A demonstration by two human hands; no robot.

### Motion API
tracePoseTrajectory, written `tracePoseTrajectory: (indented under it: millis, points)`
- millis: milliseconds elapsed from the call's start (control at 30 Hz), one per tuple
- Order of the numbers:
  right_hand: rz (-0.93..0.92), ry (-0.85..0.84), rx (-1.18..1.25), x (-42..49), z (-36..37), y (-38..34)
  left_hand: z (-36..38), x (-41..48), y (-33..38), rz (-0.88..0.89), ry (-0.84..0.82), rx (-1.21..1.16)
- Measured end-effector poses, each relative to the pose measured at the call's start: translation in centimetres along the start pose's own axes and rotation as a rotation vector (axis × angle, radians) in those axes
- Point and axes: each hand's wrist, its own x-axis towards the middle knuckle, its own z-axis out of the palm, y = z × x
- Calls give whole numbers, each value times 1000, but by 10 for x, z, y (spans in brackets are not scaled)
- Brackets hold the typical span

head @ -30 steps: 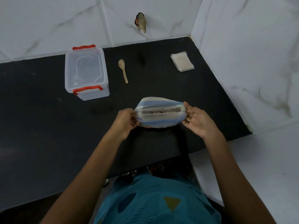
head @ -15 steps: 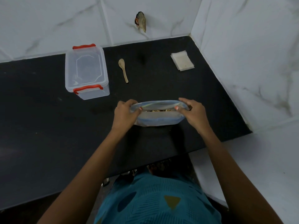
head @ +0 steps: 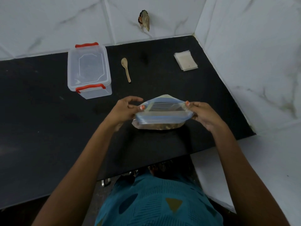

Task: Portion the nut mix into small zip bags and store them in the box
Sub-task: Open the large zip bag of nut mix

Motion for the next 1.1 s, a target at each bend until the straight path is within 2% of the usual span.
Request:
tracePoseTrajectory:
  millis: [200, 300, 433, 533, 600, 667, 733, 867, 967, 1100]
  points:
    - [103, -69, 112, 2, 2, 0, 5, 2, 1, -138, 15, -789]
    - [171, -146, 354, 3, 6, -2, 11, 6, -3, -240, 15, -1023]
    - [286, -157, 529, 3, 14, -7, 23, 6, 5, -361, 15, -1007]
    - [308, -133, 533, 4, 17, -6, 27, 19, 0, -347, 170, -603]
    - [290, -132, 511, 6, 17, -3, 26, 25, -4, -334, 268, -466]
    - [275, -113, 492, 8, 16, 0, 26, 25, -6, -401, 172, -590]
    - [283, -83, 520, 13, 14, 5, 26, 22, -8, -454, 40, -812]
    - [267, -41, 561, 19, 7, 13, 25, 20, -18, -351, 12, -996]
    - [231, -34, 581, 17, 4, 15, 19, 17, -24, -321, -2, -1014]
    - [238, -30, 568, 9, 0, 13, 14, 9, -22, -339, -75, -912]
